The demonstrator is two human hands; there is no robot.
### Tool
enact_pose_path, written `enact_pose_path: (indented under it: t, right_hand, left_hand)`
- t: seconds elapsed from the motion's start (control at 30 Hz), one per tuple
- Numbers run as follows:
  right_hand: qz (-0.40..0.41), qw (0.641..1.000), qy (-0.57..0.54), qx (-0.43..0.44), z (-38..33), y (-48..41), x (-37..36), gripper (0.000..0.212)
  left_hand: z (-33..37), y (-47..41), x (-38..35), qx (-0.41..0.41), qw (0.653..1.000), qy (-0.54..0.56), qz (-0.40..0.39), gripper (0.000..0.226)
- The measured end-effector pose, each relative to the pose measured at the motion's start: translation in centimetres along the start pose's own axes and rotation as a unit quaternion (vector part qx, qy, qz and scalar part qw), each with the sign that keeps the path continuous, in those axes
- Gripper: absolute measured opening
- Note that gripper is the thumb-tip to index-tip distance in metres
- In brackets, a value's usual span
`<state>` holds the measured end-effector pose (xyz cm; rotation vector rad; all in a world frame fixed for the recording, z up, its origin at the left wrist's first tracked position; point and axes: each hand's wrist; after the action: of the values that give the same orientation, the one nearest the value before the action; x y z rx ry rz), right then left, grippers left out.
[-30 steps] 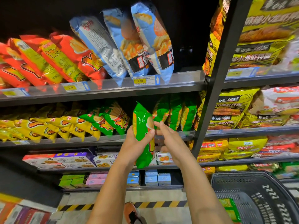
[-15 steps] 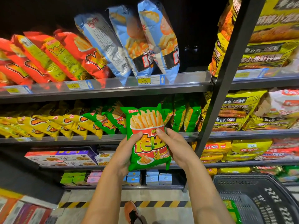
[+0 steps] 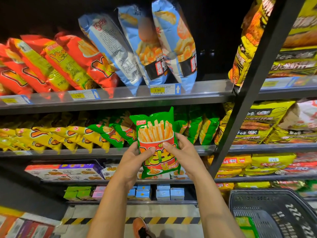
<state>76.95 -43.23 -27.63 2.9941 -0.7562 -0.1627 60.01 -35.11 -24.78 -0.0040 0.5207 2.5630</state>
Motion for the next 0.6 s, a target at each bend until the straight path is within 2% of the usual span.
enact_pose_path:
  t: [0.07,0.2,0.3,0.4,0.5,0.6]
  right_hand:
    - [0.018,1.0,0.001,-0.005,0.0,-0.7,-0.2,0.106]
    - [0.096,0.995,0.039,-0.015,0.9,-2.6,-0.1,0.093]
    - [0.156,0.984,0.082,-0.027,2.1,-4.3,0.1,0.104]
    - [0.182,0.974,0.125,-0.041,2.8,-5.9,-0.1,0.11]
    - [0.206,0.966,0.144,-0.053,3.2,-7.6,-0.5,0.108]
    - [0.235,0.954,0.171,-0.073,3.3,-9.1,-0.8,0.095]
  left_hand:
    - [0.0,-0.9,0.2,-0.007,1.0,0.011,0.027,0.041]
    - [0.0,-3.0,0.4,-0.042,0.994,0.011,0.103,0.039]
    - [-0.5,-5.0,0.4,-0.065,0.985,-0.03,0.159,0.049]
    - [-1.0,-7.0,0.1,-0.093,0.971,-0.066,0.208,0.061]
    - [-1.1,-8.7,-0.4,-0.115,0.966,-0.067,0.222,0.062]
    - [-1.2,-10.5,-1.1,-0.122,0.96,-0.069,0.243,0.063]
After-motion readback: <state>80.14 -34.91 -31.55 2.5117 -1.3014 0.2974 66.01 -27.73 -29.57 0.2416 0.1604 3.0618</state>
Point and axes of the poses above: each hand's wrist, its own y-axis away from the middle knuckle, its own x-axis out of the back of the hand, z = x × y, and after that the axes turned 3 degrees about x, right-handed
